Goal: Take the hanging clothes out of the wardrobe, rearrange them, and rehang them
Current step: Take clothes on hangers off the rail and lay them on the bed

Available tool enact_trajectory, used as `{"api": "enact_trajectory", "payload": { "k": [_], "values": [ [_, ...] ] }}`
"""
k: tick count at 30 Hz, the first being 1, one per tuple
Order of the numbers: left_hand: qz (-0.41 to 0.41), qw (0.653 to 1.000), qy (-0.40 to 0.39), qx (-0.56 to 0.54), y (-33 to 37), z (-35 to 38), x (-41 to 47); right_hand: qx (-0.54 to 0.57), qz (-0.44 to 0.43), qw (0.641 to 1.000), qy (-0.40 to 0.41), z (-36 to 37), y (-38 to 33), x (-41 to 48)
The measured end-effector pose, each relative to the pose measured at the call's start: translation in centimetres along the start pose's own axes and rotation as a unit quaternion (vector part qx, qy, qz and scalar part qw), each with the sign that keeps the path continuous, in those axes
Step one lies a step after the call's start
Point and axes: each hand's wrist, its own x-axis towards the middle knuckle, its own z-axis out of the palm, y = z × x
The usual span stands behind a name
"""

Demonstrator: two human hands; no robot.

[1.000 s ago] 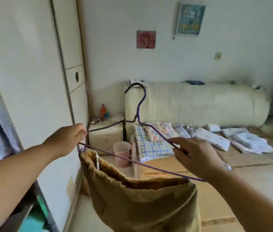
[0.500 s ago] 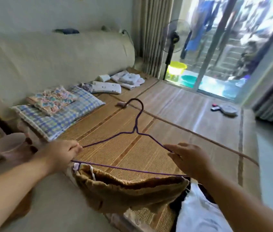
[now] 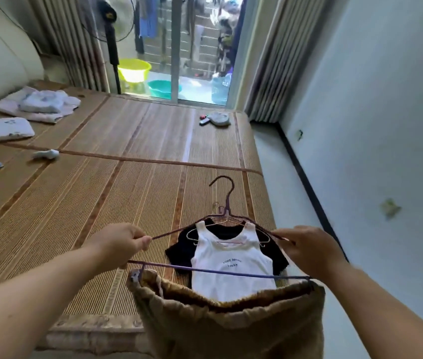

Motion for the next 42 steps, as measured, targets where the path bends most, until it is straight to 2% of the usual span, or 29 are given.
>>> {"api": "enact_trajectory", "payload": {
  "k": [3, 7, 15, 19, 26, 30, 34, 38, 40, 42],
  "values": [
    [0.011, 1.000, -0.013, 0.007, 3.0, 2.5, 2.7, -0.012, 0.065, 0.997, -0.043, 1.0, 4.1, -0.2],
    [-0.010, 0.999, -0.010, 0.045, 6.0, 5.6, 7.0, 0.001, 0.100, 0.992, -0.082, 3.5, 9.0, 1.9],
    [-0.130, 0.989, -0.001, 0.070, 7.5, 11.2, 19.4, 0.039, 0.110, 0.979, -0.169, 13.0, 18.2, 12.8],
    [-0.192, 0.981, 0.014, 0.024, 6.6, 14.0, 26.6, 0.078, 0.140, 0.963, -0.215, 19.1, 21.4, 18.7],
    [-0.266, 0.964, 0.025, 0.012, 3.0, 18.3, 35.7, 0.094, 0.184, 0.943, -0.259, 30.3, 24.8, 25.0],
    [-0.281, 0.959, 0.001, -0.019, 1.1, 19.9, 38.1, 0.071, 0.171, 0.941, -0.284, 34.3, 25.1, 26.4],
    [-0.278, 0.960, -0.008, -0.032, 1.1, 20.7, 38.3, 0.121, 0.195, 0.933, -0.277, 35.6, 24.4, 26.9],
    [-0.249, 0.967, -0.023, -0.042, 2.9, 20.4, 35.5, 0.116, 0.147, 0.926, -0.328, 33.5, 22.2, 26.4],
    [-0.240, 0.969, -0.023, -0.047, 4.1, 19.3, 33.4, 0.087, 0.090, 0.931, -0.344, 31.5, 20.0, 26.3],
    [-0.228, 0.972, -0.015, -0.048, 5.2, 17.8, 31.2, 0.071, 0.021, 0.942, -0.326, 29.1, 16.7, 26.7]
  ]
}}
